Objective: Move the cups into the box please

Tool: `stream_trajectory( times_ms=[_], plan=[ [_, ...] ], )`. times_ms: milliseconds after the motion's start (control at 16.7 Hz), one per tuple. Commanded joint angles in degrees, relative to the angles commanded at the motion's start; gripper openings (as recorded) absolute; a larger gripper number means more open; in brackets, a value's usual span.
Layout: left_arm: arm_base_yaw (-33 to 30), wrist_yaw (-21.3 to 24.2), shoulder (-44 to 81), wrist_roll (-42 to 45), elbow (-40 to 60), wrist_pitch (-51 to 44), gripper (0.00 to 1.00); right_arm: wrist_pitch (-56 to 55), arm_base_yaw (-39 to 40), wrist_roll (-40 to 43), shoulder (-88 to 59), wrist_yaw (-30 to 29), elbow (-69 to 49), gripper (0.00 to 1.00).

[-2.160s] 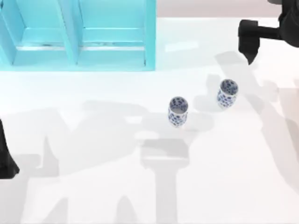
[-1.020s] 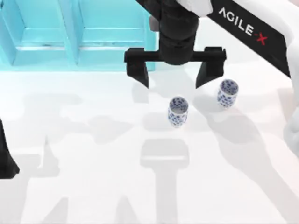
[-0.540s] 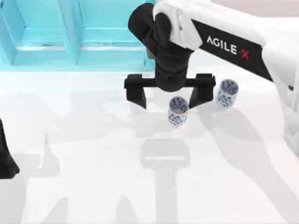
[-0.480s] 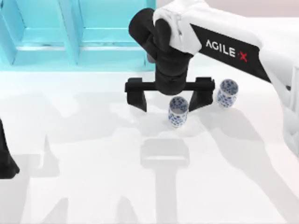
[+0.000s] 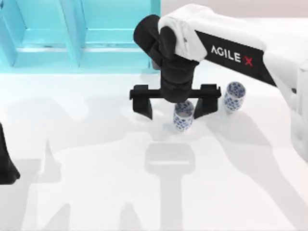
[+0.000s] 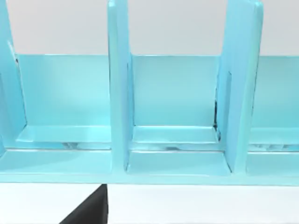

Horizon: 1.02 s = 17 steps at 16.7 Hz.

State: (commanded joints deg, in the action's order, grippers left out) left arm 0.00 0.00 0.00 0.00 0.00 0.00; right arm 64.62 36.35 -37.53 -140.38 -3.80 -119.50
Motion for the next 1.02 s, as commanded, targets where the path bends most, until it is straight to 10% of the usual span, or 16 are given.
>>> stream_trajectory(
  times_ms=[660, 1020],
  plan=[
    [0.0, 0.0, 0.0, 0.0, 0.0, 0.0, 1.0, 0.0, 0.0, 0.0, 0.0, 0.0, 0.0, 0.02],
    [0.0, 0.0, 0.0, 0.0, 0.0, 0.0, 1.0, 0.0, 0.0, 0.0, 0.0, 0.0, 0.0, 0.0]
  ],
)
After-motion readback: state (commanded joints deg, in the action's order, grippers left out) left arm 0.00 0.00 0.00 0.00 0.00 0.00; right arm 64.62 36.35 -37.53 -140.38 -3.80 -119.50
